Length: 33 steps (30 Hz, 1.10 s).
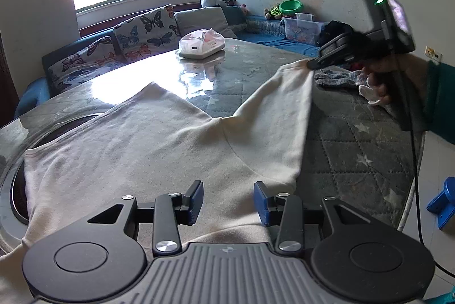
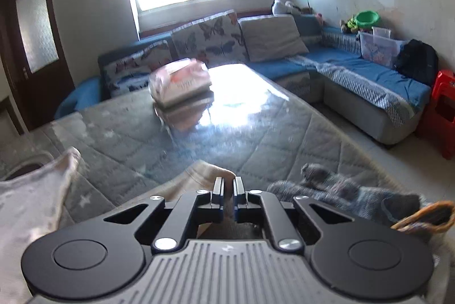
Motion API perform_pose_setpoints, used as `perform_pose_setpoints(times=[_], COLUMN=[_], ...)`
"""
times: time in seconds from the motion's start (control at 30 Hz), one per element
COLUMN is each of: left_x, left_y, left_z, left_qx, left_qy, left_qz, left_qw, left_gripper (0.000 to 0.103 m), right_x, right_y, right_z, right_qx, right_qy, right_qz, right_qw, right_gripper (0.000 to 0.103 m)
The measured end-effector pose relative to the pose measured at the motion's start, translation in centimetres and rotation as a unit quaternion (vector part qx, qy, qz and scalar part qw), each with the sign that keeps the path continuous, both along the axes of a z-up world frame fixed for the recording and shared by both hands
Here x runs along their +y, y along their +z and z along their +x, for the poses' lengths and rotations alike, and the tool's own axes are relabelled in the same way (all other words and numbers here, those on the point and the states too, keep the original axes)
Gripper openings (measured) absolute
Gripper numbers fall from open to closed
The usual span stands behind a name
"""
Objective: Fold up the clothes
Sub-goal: 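Grasp the other sleeve with the right gripper and lift it up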
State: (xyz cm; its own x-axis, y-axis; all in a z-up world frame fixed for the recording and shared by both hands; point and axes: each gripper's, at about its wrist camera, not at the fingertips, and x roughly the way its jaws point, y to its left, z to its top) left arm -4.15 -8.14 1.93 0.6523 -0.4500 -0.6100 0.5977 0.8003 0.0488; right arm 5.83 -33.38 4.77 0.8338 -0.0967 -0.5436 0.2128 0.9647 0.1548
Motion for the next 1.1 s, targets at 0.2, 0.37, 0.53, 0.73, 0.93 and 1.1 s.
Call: perform_pose_setpoints(times=[0.2,0.37,0.53,0.73,0.93,1.1], left_x=[-0.3,-0.8,-0.5,3.5,8.6,11.5], left_y=[-0.4,-0.7,-0.5,0.7,1.5,1.3], left_z=[0.6,0.6,0.3,-0.1,-0.9,-1.8], left_qx=[0.003,0.002,0.0,-0.009,-0.03,-0.031], left_qy=[0.003,-0.004,-0.007,0.036,0.095,0.13], left_qz=[-0.002,-0.003,-0.015,-0.043,-0.054,-0.058], left_qw=[1.0,1.0,0.9999,0.9984,0.9936,0.9893], left_gripper=[0.043,0.046,0.047,0.052,0.056,0.057], right_x=[0.3,1.6,4.4,10.2,17.0,22.2], right_y=[3.6,6.8,10.2,13.1,12.5,10.3], right_z=[-1.9,-3.1,-4.4,-5.2,-4.4,-3.8], right_qx=[-0.042,-0.074,-0.109,-0.135,-0.124,-0.095], right_qy=[0.026,0.055,0.099,0.178,0.26,0.319], right_qz=[0.003,0.0,-0.002,-0.021,-0.024,-0.022], right_qw=[0.999,0.996,0.989,0.975,0.957,0.943], right_gripper=[0.005,0.005,0.005,0.005,0.005,0.005])
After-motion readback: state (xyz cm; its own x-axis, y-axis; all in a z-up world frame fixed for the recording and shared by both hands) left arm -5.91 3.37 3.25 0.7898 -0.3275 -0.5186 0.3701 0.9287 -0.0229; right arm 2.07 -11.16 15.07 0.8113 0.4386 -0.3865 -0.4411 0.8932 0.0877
